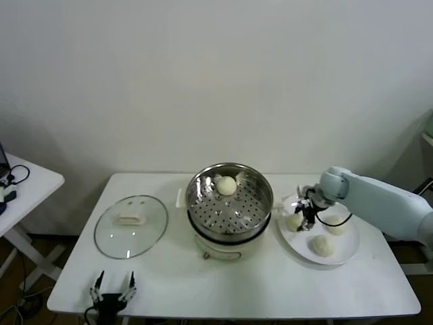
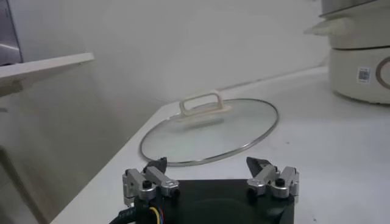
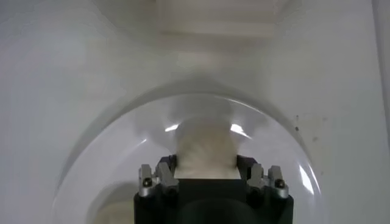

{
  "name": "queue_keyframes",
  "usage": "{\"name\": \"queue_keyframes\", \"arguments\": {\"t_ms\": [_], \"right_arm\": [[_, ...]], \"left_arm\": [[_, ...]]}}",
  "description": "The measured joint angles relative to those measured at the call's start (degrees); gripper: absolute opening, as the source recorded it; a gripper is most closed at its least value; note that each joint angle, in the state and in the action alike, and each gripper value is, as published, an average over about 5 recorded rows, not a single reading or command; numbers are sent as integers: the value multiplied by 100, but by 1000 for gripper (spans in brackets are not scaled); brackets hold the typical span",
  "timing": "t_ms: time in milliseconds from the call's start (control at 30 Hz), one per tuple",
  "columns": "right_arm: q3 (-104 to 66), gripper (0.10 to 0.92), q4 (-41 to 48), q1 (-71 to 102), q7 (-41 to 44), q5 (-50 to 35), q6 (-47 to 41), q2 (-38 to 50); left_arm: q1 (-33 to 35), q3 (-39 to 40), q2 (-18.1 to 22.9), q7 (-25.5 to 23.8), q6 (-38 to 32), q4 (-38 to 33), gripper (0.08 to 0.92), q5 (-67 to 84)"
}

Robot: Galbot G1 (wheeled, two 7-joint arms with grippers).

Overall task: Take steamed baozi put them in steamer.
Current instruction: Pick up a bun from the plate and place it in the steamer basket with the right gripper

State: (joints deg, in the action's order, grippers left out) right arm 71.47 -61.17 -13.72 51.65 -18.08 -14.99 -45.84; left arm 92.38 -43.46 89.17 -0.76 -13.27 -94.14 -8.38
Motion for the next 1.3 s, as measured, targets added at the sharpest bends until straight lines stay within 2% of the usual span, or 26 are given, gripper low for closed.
{"name": "queue_keyframes", "arguments": {"t_ms": [233, 467, 800, 1000, 1300], "right_arm": [[934, 653, -424, -1296, 309, -641, 93, 166], [1739, 653, -991, -2921, 570, -1673, 6, 20], [1708, 653, -1929, -3802, 198, -2866, -692, -646], [1602, 653, -2077, -3633, -115, -2961, -1031, -1254], [1591, 653, -1776, -3067, -347, -2576, -1242, -2163]], "left_arm": [[-16, 8, 23, 0, 23, -36, 823, -14], [-25, 75, 30, 0, 28, -13, 823, -36], [-4, 127, 28, -2, 21, -54, 823, -30], [13, 109, 26, -7, 21, -73, 823, -27], [0, 74, 26, -9, 19, -39, 823, -19]]}}
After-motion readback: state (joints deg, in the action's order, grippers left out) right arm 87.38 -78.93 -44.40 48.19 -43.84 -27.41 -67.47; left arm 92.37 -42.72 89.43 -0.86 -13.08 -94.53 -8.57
